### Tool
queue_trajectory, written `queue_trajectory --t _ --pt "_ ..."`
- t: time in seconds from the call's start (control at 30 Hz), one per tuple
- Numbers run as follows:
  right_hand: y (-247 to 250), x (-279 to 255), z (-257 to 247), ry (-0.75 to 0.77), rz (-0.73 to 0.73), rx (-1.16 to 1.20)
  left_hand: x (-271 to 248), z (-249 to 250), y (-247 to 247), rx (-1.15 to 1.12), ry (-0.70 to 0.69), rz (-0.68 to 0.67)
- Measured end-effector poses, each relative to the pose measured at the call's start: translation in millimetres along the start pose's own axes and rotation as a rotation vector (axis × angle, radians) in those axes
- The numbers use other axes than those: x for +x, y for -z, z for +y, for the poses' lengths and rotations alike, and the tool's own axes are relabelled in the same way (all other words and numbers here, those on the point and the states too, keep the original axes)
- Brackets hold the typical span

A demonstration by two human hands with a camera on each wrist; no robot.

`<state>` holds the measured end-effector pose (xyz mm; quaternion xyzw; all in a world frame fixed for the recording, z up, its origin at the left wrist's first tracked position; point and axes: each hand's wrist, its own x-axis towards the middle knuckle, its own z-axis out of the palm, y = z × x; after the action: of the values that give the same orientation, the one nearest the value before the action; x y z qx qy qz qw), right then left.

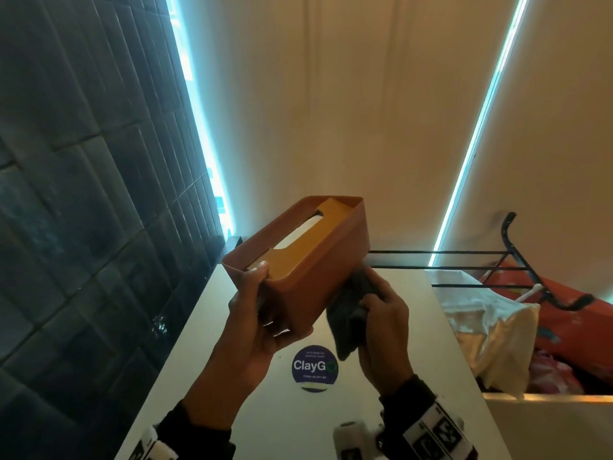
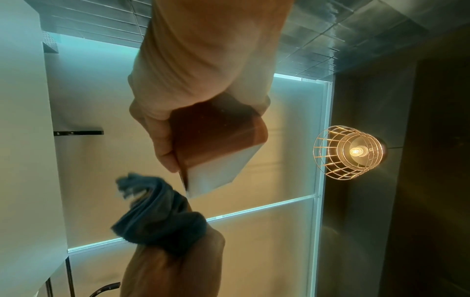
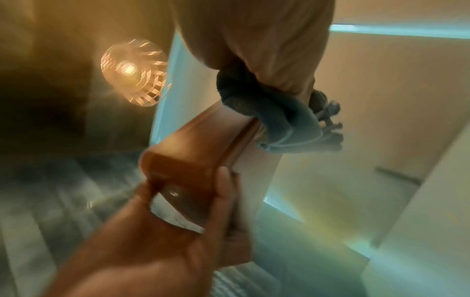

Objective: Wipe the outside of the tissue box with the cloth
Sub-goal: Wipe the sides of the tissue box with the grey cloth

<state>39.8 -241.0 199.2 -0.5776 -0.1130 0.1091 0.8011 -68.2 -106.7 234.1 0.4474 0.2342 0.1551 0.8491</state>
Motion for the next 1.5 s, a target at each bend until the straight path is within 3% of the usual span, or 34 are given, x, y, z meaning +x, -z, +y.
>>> queue_trajectory --t 0.07,0.2,0.33,0.5,0.67,0.8,1.1,1.27,1.33,1.4,1.5 --pt "-4.6 -3.4 -3.6 -0.102 -0.044 0.11 1.0 -4.2 -3.4 0.037 -0.055 0.074" --pt "-11.8 -1.7 -2.9 -0.14 -0.198 0.177 1.0 -16.2 -11.9 0.115 -0.167 0.214" --pt "-17.9 4.8 -4.9 -0.229 -0.274 0.213 0.4 -27.4 -18.5 0.192 -0.157 0.305" --pt "-7.0 12.8 -7.5 -0.311 -0.345 0.216 -11.0 -26.9 -3.6 0.174 -0.035 0.203" --pt "13.4 26.4 -20.4 -0.421 -0.547 0.155 -4.0 -0.9 30.8 0.076 0.218 0.088" --pt "17.8 35.0 -26.5 -0.522 -0.645 0.074 2.6 17.4 35.0 0.141 0.374 -0.006" --pt "17.5 44.9 -24.2 -0.593 -0.703 0.038 3.4 10.3 28.2 0.171 0.355 -0.015" --pt "31.1 47.7 -13.7 -0.517 -0.57 0.101 -0.1 13.1 27.8 0.046 0.321 -0.019" --pt "40.7 43.8 -4.7 -0.486 -0.315 0.239 1.2 17.4 29.9 -0.01 0.288 -0.016" --pt "48.0 33.8 -2.7 -0.343 -0.096 0.295 2.8 21.6 31.9 -0.066 0.264 -0.013" --pt "35.2 8.8 -17.2 -0.016 -0.091 0.28 4.0 24.8 28.9 -0.11 0.247 -0.023"
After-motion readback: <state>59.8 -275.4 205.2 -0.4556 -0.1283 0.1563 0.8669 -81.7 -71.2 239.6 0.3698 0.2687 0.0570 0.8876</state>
